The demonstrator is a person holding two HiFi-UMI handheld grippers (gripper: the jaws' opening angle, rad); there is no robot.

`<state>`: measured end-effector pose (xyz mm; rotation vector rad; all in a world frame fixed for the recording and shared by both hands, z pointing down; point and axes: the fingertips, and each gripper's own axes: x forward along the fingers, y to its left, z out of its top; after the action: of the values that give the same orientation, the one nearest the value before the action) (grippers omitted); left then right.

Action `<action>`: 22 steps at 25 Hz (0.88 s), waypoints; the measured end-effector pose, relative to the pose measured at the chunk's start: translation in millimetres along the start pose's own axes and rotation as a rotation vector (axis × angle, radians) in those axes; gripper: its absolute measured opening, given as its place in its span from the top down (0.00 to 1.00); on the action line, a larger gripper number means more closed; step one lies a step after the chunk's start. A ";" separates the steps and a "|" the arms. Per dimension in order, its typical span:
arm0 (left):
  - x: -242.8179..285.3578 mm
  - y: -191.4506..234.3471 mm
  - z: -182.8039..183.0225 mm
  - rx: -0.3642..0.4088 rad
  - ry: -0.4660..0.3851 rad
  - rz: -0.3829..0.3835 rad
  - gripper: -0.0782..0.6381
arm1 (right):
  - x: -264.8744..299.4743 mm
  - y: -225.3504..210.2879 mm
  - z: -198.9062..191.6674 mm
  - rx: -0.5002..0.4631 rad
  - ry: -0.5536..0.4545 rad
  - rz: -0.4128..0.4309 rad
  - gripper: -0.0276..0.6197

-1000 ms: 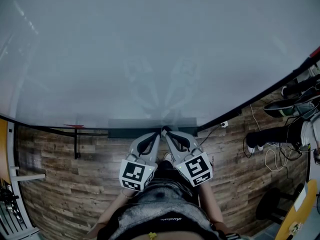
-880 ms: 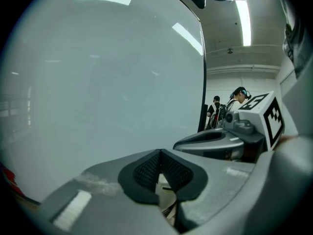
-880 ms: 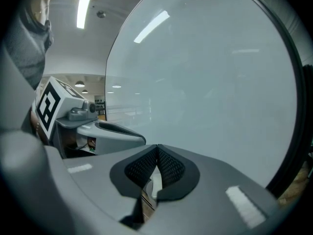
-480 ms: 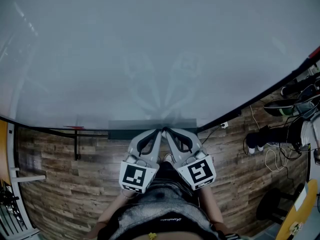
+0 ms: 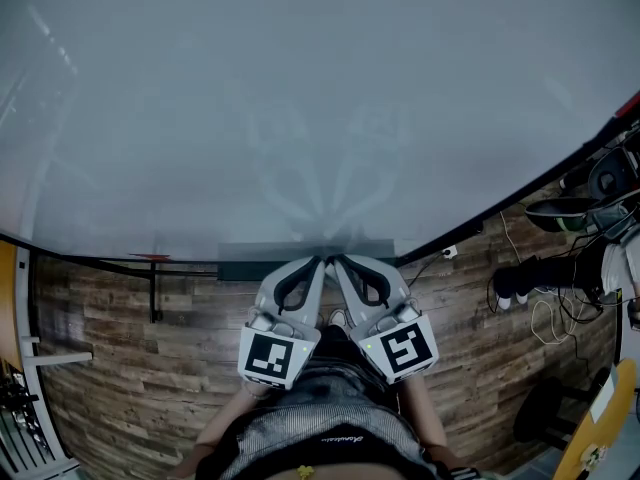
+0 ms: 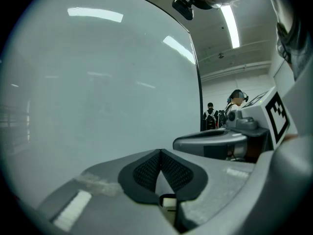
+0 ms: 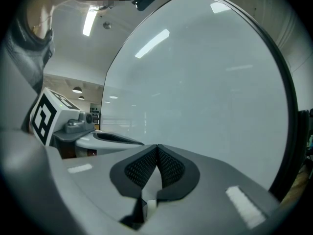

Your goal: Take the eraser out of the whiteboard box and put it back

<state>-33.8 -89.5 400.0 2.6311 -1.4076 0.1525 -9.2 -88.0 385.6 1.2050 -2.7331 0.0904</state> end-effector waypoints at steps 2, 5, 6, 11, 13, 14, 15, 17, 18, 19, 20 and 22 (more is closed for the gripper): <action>-0.5 0.6 1.9 0.004 -0.005 -0.001 0.89 | 1.7 1.4 0.3 -0.001 0.001 0.002 0.95; -0.2 0.1 3.0 0.006 -0.011 -0.007 0.89 | 3.1 1.8 0.8 -0.001 0.004 0.001 0.95; -0.1 -0.1 3.1 0.006 -0.012 -0.008 0.89 | 3.2 1.5 0.9 -0.003 0.005 0.001 0.96; -0.3 -1.5 4.6 0.006 -0.015 -0.009 0.89 | 1.8 0.5 1.5 -0.009 0.012 -0.005 0.96; 0.2 -1.0 3.9 0.008 -0.014 -0.010 0.89 | 2.7 0.5 0.6 -0.007 0.015 -0.005 0.96; 0.2 -0.9 3.8 0.009 -0.013 -0.011 0.89 | 3.0 0.6 0.5 -0.006 0.016 -0.005 0.96; 0.1 -1.2 4.0 0.009 -0.012 -0.012 0.89 | 3.0 0.7 0.6 -0.006 0.017 -0.005 0.96; -0.4 -2.4 4.2 0.009 -0.011 -0.013 0.89 | 2.1 0.9 0.9 -0.010 0.018 -0.005 0.96; -0.5 -2.9 4.1 0.007 -0.010 -0.012 0.89 | 1.7 0.9 0.8 -0.011 0.019 -0.006 0.96; -0.4 -3.2 3.8 0.006 -0.009 -0.012 0.89 | 1.5 0.8 0.6 -0.012 0.020 -0.006 0.96; -0.1 -3.3 3.4 0.006 -0.008 -0.012 0.89 | 1.5 0.6 0.2 -0.012 0.020 -0.005 0.96; -0.1 -3.6 2.6 0.007 -0.007 -0.012 0.89 | 1.3 0.3 -0.8 -0.013 0.020 -0.005 0.96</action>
<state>-30.9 -87.9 397.1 2.6479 -1.3950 0.1466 -10.2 -88.7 386.6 1.2010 -2.7097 0.0836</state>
